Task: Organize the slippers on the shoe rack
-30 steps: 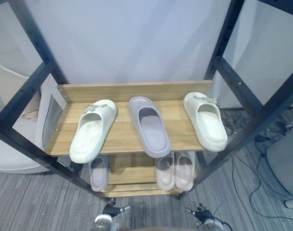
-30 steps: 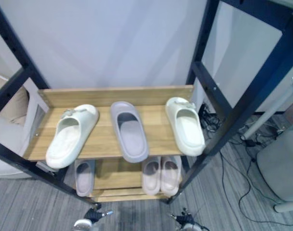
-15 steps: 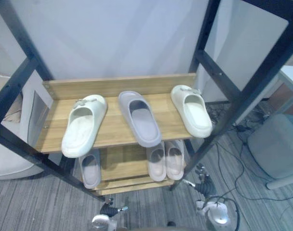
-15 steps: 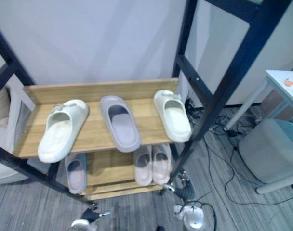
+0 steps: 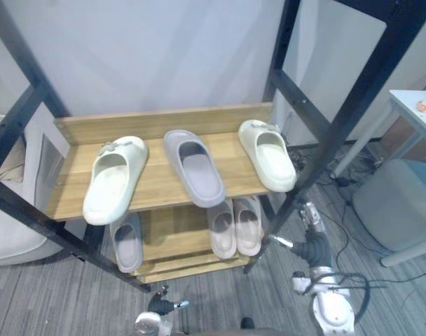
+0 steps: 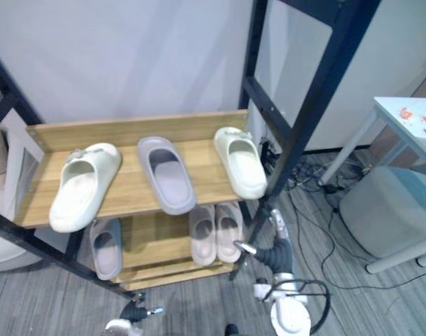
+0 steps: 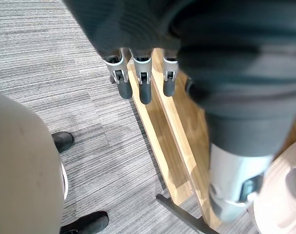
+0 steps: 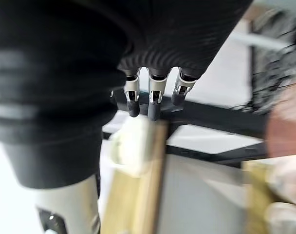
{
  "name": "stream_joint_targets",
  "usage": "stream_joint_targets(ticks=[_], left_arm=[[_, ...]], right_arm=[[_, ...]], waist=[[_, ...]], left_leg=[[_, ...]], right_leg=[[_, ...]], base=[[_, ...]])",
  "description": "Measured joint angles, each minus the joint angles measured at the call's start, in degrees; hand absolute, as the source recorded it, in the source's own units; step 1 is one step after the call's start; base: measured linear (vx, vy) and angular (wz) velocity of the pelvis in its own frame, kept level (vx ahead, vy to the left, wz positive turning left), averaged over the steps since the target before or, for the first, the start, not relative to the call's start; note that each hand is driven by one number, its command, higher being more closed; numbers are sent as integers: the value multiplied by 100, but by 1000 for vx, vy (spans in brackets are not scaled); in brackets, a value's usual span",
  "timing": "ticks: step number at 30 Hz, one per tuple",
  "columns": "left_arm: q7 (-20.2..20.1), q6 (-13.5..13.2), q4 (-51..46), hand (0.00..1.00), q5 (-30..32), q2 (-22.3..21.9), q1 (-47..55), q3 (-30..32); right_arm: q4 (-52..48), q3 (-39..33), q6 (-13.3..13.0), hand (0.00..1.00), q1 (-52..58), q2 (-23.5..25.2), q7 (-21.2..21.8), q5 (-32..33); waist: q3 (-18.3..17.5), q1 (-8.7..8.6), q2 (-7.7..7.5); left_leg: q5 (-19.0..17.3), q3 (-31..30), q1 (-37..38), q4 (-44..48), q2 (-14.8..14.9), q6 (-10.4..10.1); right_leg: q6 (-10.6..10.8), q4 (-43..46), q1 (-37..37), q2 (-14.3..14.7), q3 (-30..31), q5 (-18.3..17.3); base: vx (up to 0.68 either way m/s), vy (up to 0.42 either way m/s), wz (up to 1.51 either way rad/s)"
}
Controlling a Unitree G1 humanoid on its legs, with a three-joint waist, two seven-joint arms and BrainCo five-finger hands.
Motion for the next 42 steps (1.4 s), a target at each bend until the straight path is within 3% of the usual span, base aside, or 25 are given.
stream_joint_targets(ticks=[15, 20, 26, 42], left_arm=[[-30, -10, -12, 0, 29, 2, -4, 6], [-64, -12, -13, 0, 25, 51, -1, 17], [-77, -11, -16, 0, 25, 66, -11, 17], [-180, -10, -159, 0, 5, 135, -11, 12]], right_arm=[[-52, 21, -49, 0, -1192, -397, -40, 289], [38, -7, -45, 0, -1688, -509, -65, 542], [743, -57, -5, 0, -2384, -828, 23, 922], [2777, 225, 352, 0, -4240, -1358, 91, 1023]], waist=[[-7, 15, -21], [-57, 44, -110], [-80, 80, -147], [19, 172, -273]], left_leg=[[69, -370, -71, -18, -140, 109], [144, -480, -90, -119, -217, 151], [161, -591, -179, -117, -229, 153], [219, -700, -277, -189, -235, 155]], right_leg=[[92, 207, 9, -154, -304, -113], [104, 191, 8, -195, -427, -119], [104, 175, -18, -194, -531, -119], [100, 157, -89, -188, -636, -116]], base=[[-25, -7, 12], [-10, -2, 11], [-4, -15, 8], [-6, -12, 3]])
